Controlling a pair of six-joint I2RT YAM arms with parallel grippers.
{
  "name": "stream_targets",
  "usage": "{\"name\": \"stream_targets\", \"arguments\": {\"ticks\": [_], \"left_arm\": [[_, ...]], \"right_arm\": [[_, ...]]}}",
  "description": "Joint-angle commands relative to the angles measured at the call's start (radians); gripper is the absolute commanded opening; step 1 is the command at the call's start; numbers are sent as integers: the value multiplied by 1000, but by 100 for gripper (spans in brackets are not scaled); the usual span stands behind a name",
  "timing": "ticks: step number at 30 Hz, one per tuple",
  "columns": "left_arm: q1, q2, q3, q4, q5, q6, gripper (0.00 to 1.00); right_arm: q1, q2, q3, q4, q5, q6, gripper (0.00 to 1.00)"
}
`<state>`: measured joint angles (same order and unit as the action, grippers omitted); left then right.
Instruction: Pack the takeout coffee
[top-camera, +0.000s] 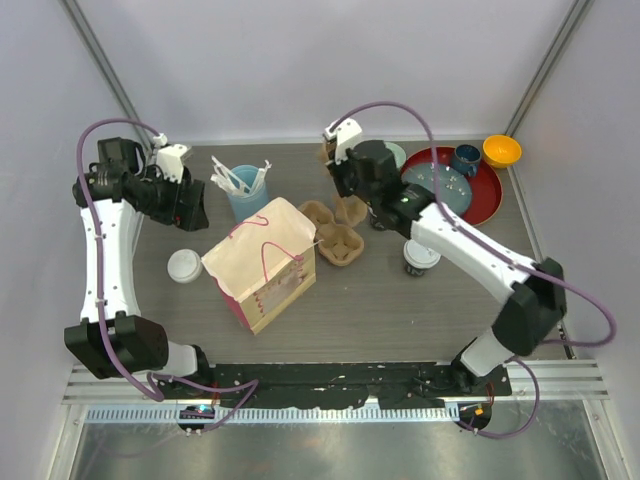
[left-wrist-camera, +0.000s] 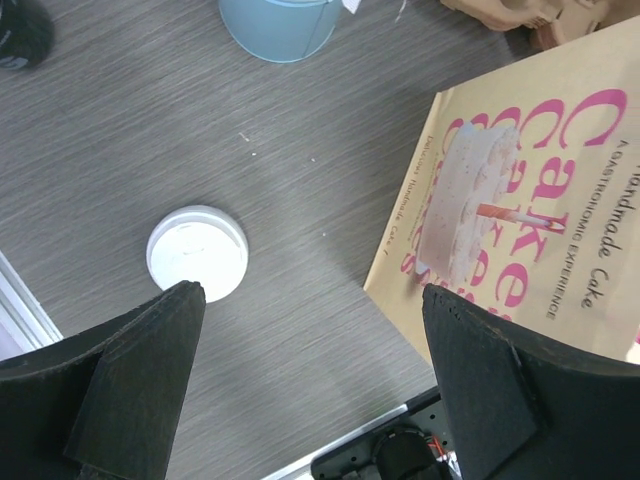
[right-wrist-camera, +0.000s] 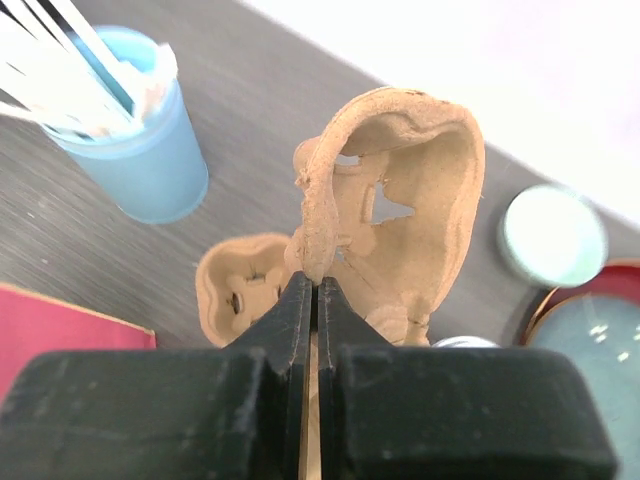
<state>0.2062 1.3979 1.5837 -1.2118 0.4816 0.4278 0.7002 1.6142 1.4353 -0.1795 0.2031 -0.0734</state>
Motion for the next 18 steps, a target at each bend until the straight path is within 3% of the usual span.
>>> {"name": "stream_targets", "arguments": {"ticks": [1, 3, 6, 11, 15, 18], "left_arm": [[4, -31, 85, -93, 104, -1, 90], [-1, -27, 134, -165, 132, 0, 76], [-22, -4, 220, -300, 178, 38, 71], [-25, -59, 306, -448, 294, 129, 84], [-83, -126, 228, -445, 237, 141, 93], [-129, -132, 139, -422, 194, 112, 94]], "right_arm": [[-5, -207, 20, 101, -129, -127, 1], [-7, -275, 25, 103, -178, -154, 1], [-5, -330, 33, 109, -345, -184, 1], [7, -379, 40, 129, -638, -183, 1], [22, -367, 27, 176, -718, -177, 1], [28, -326, 27, 259, -799, -174, 1]]}}
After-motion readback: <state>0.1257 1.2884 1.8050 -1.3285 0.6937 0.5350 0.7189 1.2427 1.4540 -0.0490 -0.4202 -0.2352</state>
